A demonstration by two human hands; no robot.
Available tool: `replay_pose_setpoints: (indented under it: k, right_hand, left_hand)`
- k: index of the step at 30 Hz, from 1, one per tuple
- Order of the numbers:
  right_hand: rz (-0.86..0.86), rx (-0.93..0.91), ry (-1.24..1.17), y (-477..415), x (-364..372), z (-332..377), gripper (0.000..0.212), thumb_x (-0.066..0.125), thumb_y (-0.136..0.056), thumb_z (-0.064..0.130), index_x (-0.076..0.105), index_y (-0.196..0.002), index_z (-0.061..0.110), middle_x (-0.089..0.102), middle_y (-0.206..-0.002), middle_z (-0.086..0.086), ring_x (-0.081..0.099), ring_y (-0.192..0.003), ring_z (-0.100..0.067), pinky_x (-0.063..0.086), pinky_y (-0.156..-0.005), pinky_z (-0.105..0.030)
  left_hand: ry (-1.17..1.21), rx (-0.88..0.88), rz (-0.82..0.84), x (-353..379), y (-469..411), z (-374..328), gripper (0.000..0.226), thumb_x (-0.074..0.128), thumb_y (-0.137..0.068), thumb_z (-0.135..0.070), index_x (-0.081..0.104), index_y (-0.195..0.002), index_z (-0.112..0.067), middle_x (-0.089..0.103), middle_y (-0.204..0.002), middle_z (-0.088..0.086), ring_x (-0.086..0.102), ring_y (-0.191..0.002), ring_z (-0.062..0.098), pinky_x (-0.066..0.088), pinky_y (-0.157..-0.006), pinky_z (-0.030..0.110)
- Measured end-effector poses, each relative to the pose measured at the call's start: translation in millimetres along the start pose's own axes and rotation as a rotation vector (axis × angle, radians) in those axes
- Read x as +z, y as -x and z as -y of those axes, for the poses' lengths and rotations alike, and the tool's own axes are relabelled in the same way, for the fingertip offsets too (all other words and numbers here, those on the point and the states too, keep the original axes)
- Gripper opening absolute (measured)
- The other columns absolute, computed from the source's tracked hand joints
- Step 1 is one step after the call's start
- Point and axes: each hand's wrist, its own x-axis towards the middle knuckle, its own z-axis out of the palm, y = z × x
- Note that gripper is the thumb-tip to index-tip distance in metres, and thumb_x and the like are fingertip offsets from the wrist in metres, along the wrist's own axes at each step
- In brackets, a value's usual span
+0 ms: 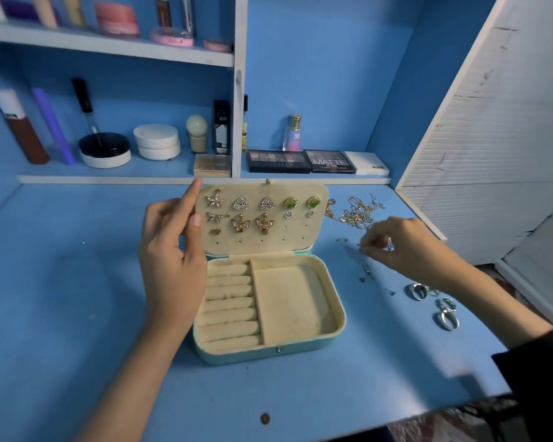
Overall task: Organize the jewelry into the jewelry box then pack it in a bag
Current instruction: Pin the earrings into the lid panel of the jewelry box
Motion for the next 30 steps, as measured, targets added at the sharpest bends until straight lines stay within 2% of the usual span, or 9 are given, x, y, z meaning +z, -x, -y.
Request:
replay_pose_setpoints:
  k: [2, 4, 6, 9, 12, 18, 22, 26, 30]
  right_hand:
    - [-0.090, -0.062, -0.133, 1.2, 3.0, 18.8, 0.007, 0.070, -0.082, 0.010, 0.070, -0.078, 0.016, 0.061, -0.071, 0.012, 0.055, -0.066, -0.006, 0.040, -0.064, -0.009]
    - [-0.093, -0.109, -0.293, 4.1, 11.8, 41.5, 0.013, 0.069, -0.083, 0.010, 0.068, -0.077, 0.023, 0.065, -0.074, 0.009, 0.056, -0.069, -0.008, 0.043, -0.065, -0.015]
    - [-0.132, -0.160, -0.400, 5.6, 26.5, 61.1, 0.021, 0.069, -0.083, 0.008, 0.065, -0.078, 0.028, 0.063, -0.073, 0.013, 0.053, -0.068, -0.004, 0.041, -0.063, -0.013]
    - [-0.240, -0.150, -0.544, 2.4, 47.4, 78.6, 0.013, 0.069, -0.081, 0.005, 0.069, -0.080, 0.018, 0.060, -0.070, 0.013, 0.050, -0.064, 0.001, 0.036, -0.061, -0.008]
    - [-0.333, -0.099, -0.611, -4.2, 58.0, 88.4, 0.005, 0.068, -0.081, 0.012, 0.070, -0.080, 0.016, 0.063, -0.071, 0.001, 0.049, -0.063, -0.004, 0.036, -0.058, -0.012]
    - [-0.381, -0.021, -0.617, -7.9, 62.8, 90.2, 0.007, 0.069, -0.082, 0.011, 0.069, -0.078, 0.017, 0.060, -0.067, 0.000, 0.047, -0.061, -0.005, 0.039, -0.060, -0.020]
    - [-0.476, 0.007, -0.527, -7.8, 65.6, 90.4, 0.006, 0.071, -0.081, 0.018, 0.069, -0.077, 0.021, 0.057, -0.065, 0.008, 0.047, -0.060, -0.004, 0.042, -0.060, -0.026]
    - [-0.535, 0.020, -0.426, -10.9, 65.1, 91.2, 0.012, 0.073, -0.078, 0.023, 0.064, -0.071, 0.023, 0.057, -0.063, 0.009, 0.048, -0.058, -0.005, 0.044, -0.059, -0.031]
    - [-0.561, -0.045, -0.345, -9.9, 60.8, 90.5, 0.013, 0.071, -0.078, 0.029, 0.062, -0.070, 0.023, 0.050, -0.061, 0.011, 0.046, -0.058, -0.003, 0.038, -0.056, -0.025]
  left_hand:
    - [-0.005, -0.003, 0.012, -0.3, -0.3, 0.7, 0.045, 0.046, -0.094, -0.007, 0.040, -0.138, -0.018, 0.041, -0.098, -0.016, 0.051, -0.085, 0.002, 0.038, -0.079, 0.004]
    - [-0.013, -0.015, 0.025, -1.0, -0.4, 2.0, 0.047, 0.045, -0.093, -0.007, 0.040, -0.138, -0.018, 0.041, -0.099, -0.017, 0.050, -0.084, 0.000, 0.038, -0.078, 0.004]
    - [-0.018, -0.024, 0.034, -1.7, -0.2, 2.0, 0.048, 0.045, -0.093, -0.008, 0.041, -0.139, -0.019, 0.041, -0.099, -0.017, 0.050, -0.083, -0.002, 0.038, -0.078, 0.004]
    - [-0.011, -0.037, 0.054, -3.0, 0.9, -0.1, 0.049, 0.044, -0.092, -0.008, 0.041, -0.139, -0.021, 0.043, -0.098, -0.009, 0.050, -0.085, -0.003, 0.037, -0.077, 0.001]
    - [-0.015, -0.042, 0.062, -3.7, 0.8, -0.5, 0.050, 0.044, -0.091, -0.007, 0.042, -0.138, -0.021, 0.045, -0.102, 0.001, 0.050, -0.085, -0.004, 0.038, -0.076, 0.001]
    - [-0.006, -0.047, 0.072, -4.0, 0.7, -2.1, 0.047, 0.044, -0.091, -0.007, 0.046, -0.136, -0.022, 0.046, -0.102, 0.001, 0.051, -0.084, 0.002, 0.039, -0.076, 0.005]
    - [0.005, -0.042, 0.067, -3.5, 0.0, -2.6, 0.048, 0.044, -0.091, -0.005, 0.045, -0.135, -0.024, 0.046, -0.100, 0.000, 0.050, -0.084, -0.004, 0.039, -0.076, 0.004]
    - [0.005, -0.050, 0.069, -3.7, 0.3, -3.3, 0.049, 0.044, -0.090, -0.006, 0.043, -0.135, -0.027, 0.045, -0.100, -0.002, 0.052, -0.086, 0.004, 0.039, -0.077, 0.003]
    - [0.006, -0.055, 0.068, -4.1, 0.9, -4.6, 0.051, 0.045, -0.090, -0.005, 0.043, -0.136, -0.025, 0.046, -0.101, 0.000, 0.052, -0.085, 0.004, 0.039, -0.076, 0.002]
